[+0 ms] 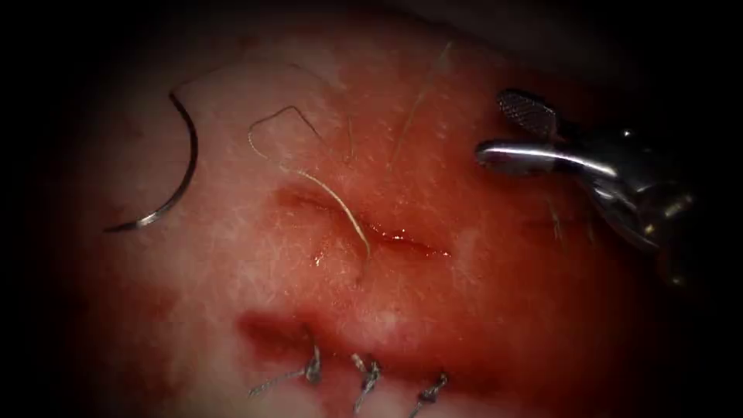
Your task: Wound Closure
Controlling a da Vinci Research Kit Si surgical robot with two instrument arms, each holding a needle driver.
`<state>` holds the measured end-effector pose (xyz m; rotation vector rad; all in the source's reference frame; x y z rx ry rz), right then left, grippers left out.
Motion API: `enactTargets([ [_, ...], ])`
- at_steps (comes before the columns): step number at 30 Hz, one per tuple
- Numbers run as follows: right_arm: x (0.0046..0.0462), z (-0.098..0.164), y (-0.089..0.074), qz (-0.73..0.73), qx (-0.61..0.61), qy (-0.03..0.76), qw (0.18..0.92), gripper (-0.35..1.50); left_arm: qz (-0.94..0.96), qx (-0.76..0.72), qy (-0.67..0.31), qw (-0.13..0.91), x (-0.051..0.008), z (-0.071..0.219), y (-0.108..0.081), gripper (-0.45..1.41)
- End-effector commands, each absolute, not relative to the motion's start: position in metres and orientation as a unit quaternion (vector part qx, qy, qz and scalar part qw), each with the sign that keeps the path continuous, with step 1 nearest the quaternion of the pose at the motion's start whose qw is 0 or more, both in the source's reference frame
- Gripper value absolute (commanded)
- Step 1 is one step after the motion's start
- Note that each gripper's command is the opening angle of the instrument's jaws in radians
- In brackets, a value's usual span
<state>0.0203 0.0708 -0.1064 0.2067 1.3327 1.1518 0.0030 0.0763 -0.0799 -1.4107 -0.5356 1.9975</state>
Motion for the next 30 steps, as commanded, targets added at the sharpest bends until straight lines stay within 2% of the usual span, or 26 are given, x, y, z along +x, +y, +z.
enactTargets([
  [1, 0.0212, -0.106, 0.072, 0.500, 0.088, 0.585, 0.632, 1.40, 0.757, -0.535, -0.202, 0.315, 0.0022, -0.079, 0.077, 0.76],
  [6, 0.0212, -0.106, 0.071, 0.497, 0.086, 0.586, 0.634, 1.40, 0.783, -0.504, -0.193, 0.311, -0.0010, -0.079, 0.080, 0.72],
  [7, 0.0212, -0.106, 0.071, 0.495, 0.084, 0.587, 0.636, 1.40, 0.808, -0.469, -0.178, 0.309, -0.0026, -0.077, 0.081, 0.60],
  [9, 0.0212, -0.106, 0.071, 0.495, 0.084, 0.587, 0.636, 1.40, 0.824, -0.447, -0.169, 0.304, -0.0036, -0.076, 0.081, 0.58],
  [12, 0.0212, -0.106, 0.071, 0.493, 0.083, 0.587, 0.637, 1.40, 0.849, -0.407, -0.157, 0.297, -0.0055, -0.073, 0.081, 0.68],
  [15, 0.0213, -0.106, 0.071, 0.491, 0.081, 0.587, 0.638, 1.40, 0.858, -0.394, -0.149, 0.292, -0.0065, -0.072, 0.082, 0.70],
  [30, 0.0224, -0.106, 0.070, 0.491, 0.078, 0.583, 0.643, 1.40, 0.900, -0.318, -0.129, 0.269, -0.0092, -0.066, 0.084, 0.70],
])
